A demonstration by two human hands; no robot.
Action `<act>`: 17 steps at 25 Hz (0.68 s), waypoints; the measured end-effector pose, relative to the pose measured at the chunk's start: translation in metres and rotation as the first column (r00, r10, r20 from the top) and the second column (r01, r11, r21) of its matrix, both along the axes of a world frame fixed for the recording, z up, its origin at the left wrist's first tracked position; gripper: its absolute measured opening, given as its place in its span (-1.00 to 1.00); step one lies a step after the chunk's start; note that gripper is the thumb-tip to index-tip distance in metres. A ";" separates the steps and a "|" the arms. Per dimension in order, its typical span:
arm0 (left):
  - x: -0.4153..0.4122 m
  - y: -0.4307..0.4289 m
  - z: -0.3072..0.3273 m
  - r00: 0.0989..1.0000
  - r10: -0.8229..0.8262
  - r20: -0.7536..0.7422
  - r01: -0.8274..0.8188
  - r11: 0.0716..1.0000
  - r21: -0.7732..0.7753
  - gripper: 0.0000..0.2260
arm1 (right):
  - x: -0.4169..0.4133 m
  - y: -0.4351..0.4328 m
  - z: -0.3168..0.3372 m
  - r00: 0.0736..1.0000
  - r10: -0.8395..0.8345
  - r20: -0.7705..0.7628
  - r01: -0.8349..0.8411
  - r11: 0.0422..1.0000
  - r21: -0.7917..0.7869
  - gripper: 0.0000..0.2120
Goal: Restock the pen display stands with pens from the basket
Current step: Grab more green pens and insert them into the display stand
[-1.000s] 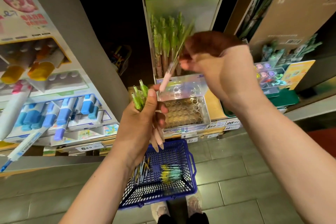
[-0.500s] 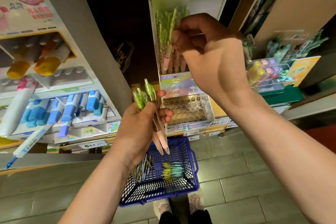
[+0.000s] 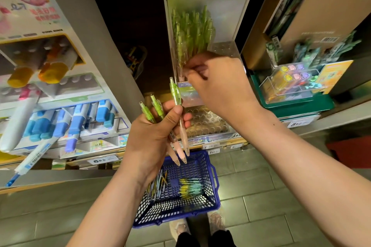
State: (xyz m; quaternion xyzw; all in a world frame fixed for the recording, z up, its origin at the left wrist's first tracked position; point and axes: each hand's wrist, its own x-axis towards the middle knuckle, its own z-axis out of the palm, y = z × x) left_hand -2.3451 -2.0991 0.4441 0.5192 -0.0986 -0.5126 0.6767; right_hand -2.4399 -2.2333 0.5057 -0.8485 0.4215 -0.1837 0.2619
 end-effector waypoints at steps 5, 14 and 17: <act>-0.001 -0.001 0.003 0.997 -0.054 0.056 0.055 0.998 -0.016 -0.68 | -0.021 0.019 -0.007 0.975 -0.062 0.214 -0.054 0.866 0.497 -0.90; -0.006 -0.002 0.003 0.988 -0.087 0.127 0.081 0.996 0.046 -0.80 | -0.030 0.011 -0.006 0.926 -0.174 0.334 -0.076 0.781 0.619 -0.93; -0.006 -0.002 0.002 0.986 -0.097 0.137 0.082 0.991 0.106 -0.80 | -0.030 -0.005 0.004 0.842 -0.257 0.474 -0.045 0.843 0.536 -0.91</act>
